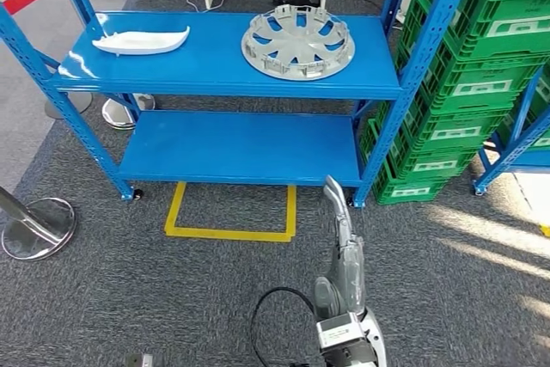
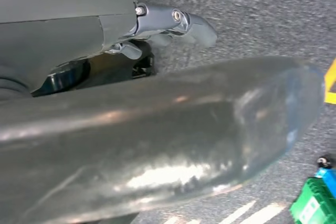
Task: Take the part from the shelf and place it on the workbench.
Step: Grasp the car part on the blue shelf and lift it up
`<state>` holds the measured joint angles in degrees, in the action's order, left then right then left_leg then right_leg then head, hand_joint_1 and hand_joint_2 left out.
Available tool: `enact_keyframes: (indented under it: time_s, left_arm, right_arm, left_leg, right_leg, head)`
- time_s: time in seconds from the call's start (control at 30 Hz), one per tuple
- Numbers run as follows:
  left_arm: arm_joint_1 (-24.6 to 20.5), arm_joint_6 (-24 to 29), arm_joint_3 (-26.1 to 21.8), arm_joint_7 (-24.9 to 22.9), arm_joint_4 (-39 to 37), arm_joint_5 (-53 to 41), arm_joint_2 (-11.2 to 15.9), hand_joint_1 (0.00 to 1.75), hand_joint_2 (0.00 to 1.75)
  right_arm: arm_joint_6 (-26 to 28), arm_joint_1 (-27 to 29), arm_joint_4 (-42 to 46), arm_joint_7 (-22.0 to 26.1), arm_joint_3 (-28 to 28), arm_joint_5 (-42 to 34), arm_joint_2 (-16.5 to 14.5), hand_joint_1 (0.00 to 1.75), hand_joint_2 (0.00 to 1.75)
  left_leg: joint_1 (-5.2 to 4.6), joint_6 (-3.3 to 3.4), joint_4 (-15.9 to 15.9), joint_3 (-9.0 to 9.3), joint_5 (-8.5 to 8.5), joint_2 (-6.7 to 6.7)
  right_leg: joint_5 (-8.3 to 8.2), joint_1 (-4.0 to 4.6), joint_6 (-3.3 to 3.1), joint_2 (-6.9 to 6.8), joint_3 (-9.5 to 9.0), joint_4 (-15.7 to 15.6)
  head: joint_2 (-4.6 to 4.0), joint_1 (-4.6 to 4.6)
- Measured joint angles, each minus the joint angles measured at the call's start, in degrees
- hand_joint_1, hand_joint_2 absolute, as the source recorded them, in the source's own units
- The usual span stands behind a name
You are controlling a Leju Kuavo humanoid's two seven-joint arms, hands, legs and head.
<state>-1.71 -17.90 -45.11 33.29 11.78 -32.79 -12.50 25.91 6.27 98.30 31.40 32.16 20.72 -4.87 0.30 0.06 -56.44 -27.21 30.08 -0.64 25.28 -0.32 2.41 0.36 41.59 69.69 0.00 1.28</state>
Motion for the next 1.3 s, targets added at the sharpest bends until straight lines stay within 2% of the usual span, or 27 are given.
enact_keyframes:
  time_s: [0.03,0.07,0.1,0.17,0.23,0.27,0.3,0.37,0.4,0.43,0.47,0.53,0.57,0.6,0.67,0.73,0.8,0.87,0.9,0.93,0.97,1.03,1.07,1.1,1.13,1.23,1.3]
  left_arm:
    - [0.01,0.01,-0.01,-0.01,-0.01,-0.02,-0.01,0.0,0.0]
    - [0.01,0.03,-0.02,-0.01,-0.01,-0.04,0.0,0.0,0.0]
    - [0.02,0.09,-0.03,-0.02,-0.01,-0.07,0.01,0.0,0.0]
    - [-0.14,0.31,-0.05,-0.04,0.0,-0.13,0.02,0.0,0.0]
    - [-0.44,0.72,-0.04,-0.05,0.01,-0.19,-0.01,0.0,0.0]
    - [-0.57,0.94,-0.04,-0.06,0.02,-0.22,-0.01,0.0,0.0]
    - [-0.6,1.14,-0.04,-0.07,0.02,-0.24,0.01,0.0,0.0]
    - [-0.42,1.38,-0.06,-0.08,0.02,-0.26,0.05,0.0,0.0]
    - [-0.32,1.47,-0.07,-0.08,0.02,-0.26,0.09,0.0,0.0]
    - [-0.26,1.56,-0.07,-0.09,0.02,-0.27,0.12,0.0,0.0]
    - [-0.25,1.62,-0.07,-0.09,0.02,-0.29,0.16,0.0,0.0]
    - [-0.19,1.78,-0.08,-0.1,0.01,-0.33,0.17,0.0,0.0]
    - [-0.16,1.85,-0.08,-0.13,0.0,-0.34,0.14,0.0,0.0]
    - [-0.16,1.96,-0.09,-0.19,-0.01,-0.35,0.11,0.0,0.0]
    - [-0.18,2.31,-0.09,-0.3,-0.02,-0.39,0.06,0.0,0.0]
    - [-0.2,3.07,-0.1,-0.37,-0.02,-0.41,0.02,0.0,0.0]
    - [-0.29,3.57,-0.13,-0.42,-0.02,-0.48,-0.02,0.0,0.0]
    - [-0.34,3.22,-0.14,-0.38,-0.02,-0.6,-0.02,0.0,0.0]
    - [-0.33,2.93,-0.15,-0.34,-0.02,-0.64,-0.02,0.0,0.0]
    - [-0.32,2.65,-0.16,-0.29,-0.02,-0.64,-0.01,0.0,0.0]
    - [-0.31,2.42,-0.19,-0.26,-0.02,-0.62,0.01,0.0,0.0]
    - [-0.34,1.9,-0.24,-0.14,-0.02,-0.58,0.01,0.0,0.0]
    - [-0.36,1.59,-0.27,-0.07,-0.02,-0.56,0.0,0.0,0.0]
    - [-0.38,1.27,-0.3,-0.01,-0.02,-0.57,0.0,0.0,0.0]
    - [-0.39,1.02,-0.34,0.04,-0.02,-0.58,0.01,0.0,0.0]
    - [-0.48,0.61,-0.56,0.08,-0.02,-0.65,0.03,0.0,0.0]
    - [-0.61,0.52,-0.73,0.11,-0.01,-0.67,0.03,0.0,0.0]
  right_arm:
    - [0.02,0.0,-0.01,0.01,0.01,0.0,0.02,0.0,0.0]
    - [0.05,0.03,-0.01,0.02,0.02,0.0,0.04,0.0,0.0]
    - [0.07,0.09,-0.01,0.02,0.04,-0.01,0.07,0.0,0.0]
    - [0.11,0.19,0.09,0.05,0.07,0.01,0.09,0.0,0.0]
    - [0.17,0.25,0.32,0.1,0.11,0.05,0.09,0.0,0.0]
    - [0.21,0.23,0.41,0.11,0.15,0.05,0.09,0.0,0.0]
    - [0.23,0.23,0.47,0.13,0.19,0.05,0.08,0.0,0.0]
    - [0.26,0.19,0.47,0.14,0.25,0.04,0.09,0.0,0.0]
    - [0.26,0.21,0.47,0.14,0.28,0.04,0.1,0.0,0.0]
    - [0.26,0.22,0.47,0.14,0.3,0.04,0.1,0.0,0.0]
    - [0.26,0.22,0.47,0.13,0.32,0.04,0.1,0.0,0.0]
    - [0.27,0.21,0.47,0.13,0.34,0.04,0.11,0.0,0.0]
    - [0.28,0.21,0.47,0.12,0.36,0.03,0.13,0.0,0.0]
    - [0.3,0.22,0.48,0.12,0.37,0.03,0.14,0.0,0.0]
    - [0.32,0.23,0.49,0.09,0.37,0.04,0.18,0.0,0.0]
    - [0.48,0.21,0.61,0.08,0.38,0.06,0.22,0.0,0.0]
    - [0.81,0.16,0.81,0.09,0.39,0.09,0.25,0.0,0.0]
    - [1.12,0.16,0.91,0.09,0.4,0.12,0.29,0.0,0.0]
    - [1.21,0.22,0.91,0.09,0.4,0.11,0.32,0.0,0.0]
    - [1.25,0.27,0.91,0.09,0.42,0.11,0.37,0.0,0.0]
    - [1.26,0.3,0.91,0.09,0.44,0.11,0.4,0.0,0.0]
    - [1.26,0.32,0.91,0.09,0.49,0.12,0.45,0.0,0.0]
    - [1.27,0.29,0.92,0.09,0.51,0.13,0.46,0.0,0.0]
    - [1.28,0.27,0.93,0.09,0.54,0.14,0.47,0.0,0.0]
    - [1.31,0.26,0.94,0.09,0.56,0.15,0.48,0.0,0.0]
    - [1.35,0.31,0.99,0.1,0.62,0.17,0.47,0.0,0.0]
    - [1.35,0.31,1.13,0.14,0.7,0.23,0.46,0.0,0.0]
  left_leg:
    - [-0.04,-0.25,0.01,0.81,0.71,-0.06]
    - [-0.09,-0.58,-0.03,1.35,1.32,-0.12]
    - [-0.13,-0.92,0.01,1.65,1.72,-0.13]
    - [-0.17,-1.58,0.41,2.14,2.17,-0.1]
    - [-0.15,-2.2,0.0,2.29,2.83,0.03]
    - [-0.13,-2.58,-1.91,1.32,3.6,0.06]
    - [-0.06,-2.96,-5.1,-0.56,4.69,0.1]
    - [0.18,-3.67,-13.25,-6.21,6.72,0.12]
    - [0.34,-3.9,-15.8,-8.6,6.57,0.13]
    - [0.48,-4.03,-16.42,-10.14,5.07,0.14]
    - [0.6,-4.11,-14.81,-10.6,2.26,0.16]
    - [0.75,-4.3,-8.35,-9.62,-4.26,0.35]
    - [0.77,-4.16,-5.22,-8.79,-5.99,0.45]
    - [0.76,-3.82,-3.15,-8.25,-6.48,0.51]
    - [0.68,-2.77,-1.59,-7.75,-5.43,0.35]
    - [0.81,-1.93,-1.36,-7.48,-4.99,0.18]
    - [0.92,-1.14,-1.19,-6.77,-4.57,0.15]
    - [0.75,-0.57,-1.18,-6.09,-4.09,0.17]
    - [0.62,-0.42,-1.18,-5.78,-3.87,0.16]
    - [0.5,-0.33,-1.18,-5.42,-3.62,0.12]
    - [0.4,-0.31,-1.18,-5.01,-3.36,0.06]
    - [0.28,-0.43,-1.18,-4.08,-2.7,-0.13]
    - [0.18,-0.65,-1.18,-3.69,-2.32,-0.19]
    - [0.11,-0.96,-1.18,-3.43,-1.93,-0.22]
    - [0.07,-1.3,-1.15,-3.29,-1.69,-0.22]
    - [0.19,-2.31,-0.87,-2.9,-1.39,-0.14]
    - [0.2,-2.96,-3.06,-3.83,-0.18,-0.05]
  right_leg:
    - [-2.04,0.1,-0.1,-0.08,-1.25,-3.36]
    - [-2.83,0.18,-0.27,-0.16,-2.46,-6.25]
    - [-2.69,0.28,-0.48,-0.2,-3.2,-7.72]
    - [-1.21,0.42,-1.14,-0.07,-3.89,-8.47]
    - [-0.57,0.2,-1.87,0.01,-4.63,-8.94]
    - [-0.24,0.01,-2.17,-0.04,-5.27,-9.39]
    - [0.09,-0.17,-2.39,-0.1,-5.96,-9.78]
    - [0.83,-0.38,-2.56,-0.1,-7.19,-10.26]
    - [1.24,-0.51,-2.51,-0.01,-7.79,-10.36]
    - [1.71,-0.67,-2.39,0.11,-8.46,-10.4]
    - [2.24,-0.86,-2.21,0.23,-9.2,-10.41]
    - [3.37,-1.11,-1.55,0.4,-10.52,-10.39]
    - [3.88,-1.08,-1.1,0.51,-10.91,-10.32]
    - [4.22,-0.97,-0.69,0.57,-11.02,-10.28]
    - [4.48,-0.82,0.0,0.54,-11.14,-10.56]
    - [4.9,-0.87,0.54,0.26,-11.24,-10.52]
    - [6.91,-0.81,0.83,0.08,-9.57,-6.54]
    - [9.69,-0.69,0.77,0.03,-5.46,1.21]
    - [10.31,-0.67,0.71,0.04,-3.36,4.43]
    - [9.83,-0.63,0.59,0.04,-1.9,6.03]
    - [8.3,-0.58,0.42,0.04,-1.39,5.57]
    - [3.37,-0.39,-0.07,0.02,-3.2,-0.63]
    - [1.87,-0.21,-0.31,-0.01,-4.71,-4.33]
    - [1.08,-0.05,-0.55,0.0,-5.98,-7.11]
    - [0.97,0.11,-0.76,0.03,-6.76,-8.67]
    - [1.19,0.24,-1.53,0.31,-7.3,-9.47]
    - [1.21,-0.06,-2.1,0.26,-7.94,-9.96]
  head:
    - [-0.01,0.01]
    - [-0.01,0.03]
    - [-0.02,-0.05]
    - [-0.02,-0.21]
    - [-0.01,-0.39]
    - [-0.01,-0.45]
    - [0.0,-0.53]
    - [-0.01,-0.58]
    - [-0.01,-0.61]
    - [-0.01,-0.58]
    - [-0.01,-0.6]
    - [-0.01,-0.69]
    - [-0.02,-0.91]
    - [-0.01,-1.03]
    - [-0.01,-1.25]
    - [0.0,-1.13]
    - [-0.01,-0.98]
    - [-0.02,-0.9]
    - [-0.02,-0.89]
    - [-0.01,-0.88]
    - [-0.01,-0.88]
    - [0.0,-0.87]
    - [-0.01,-0.88]
    - [-0.01,-0.9]
    - [-0.01,-0.93]
    - [0.0,-0.96]
    - [-0.01,-1.25]
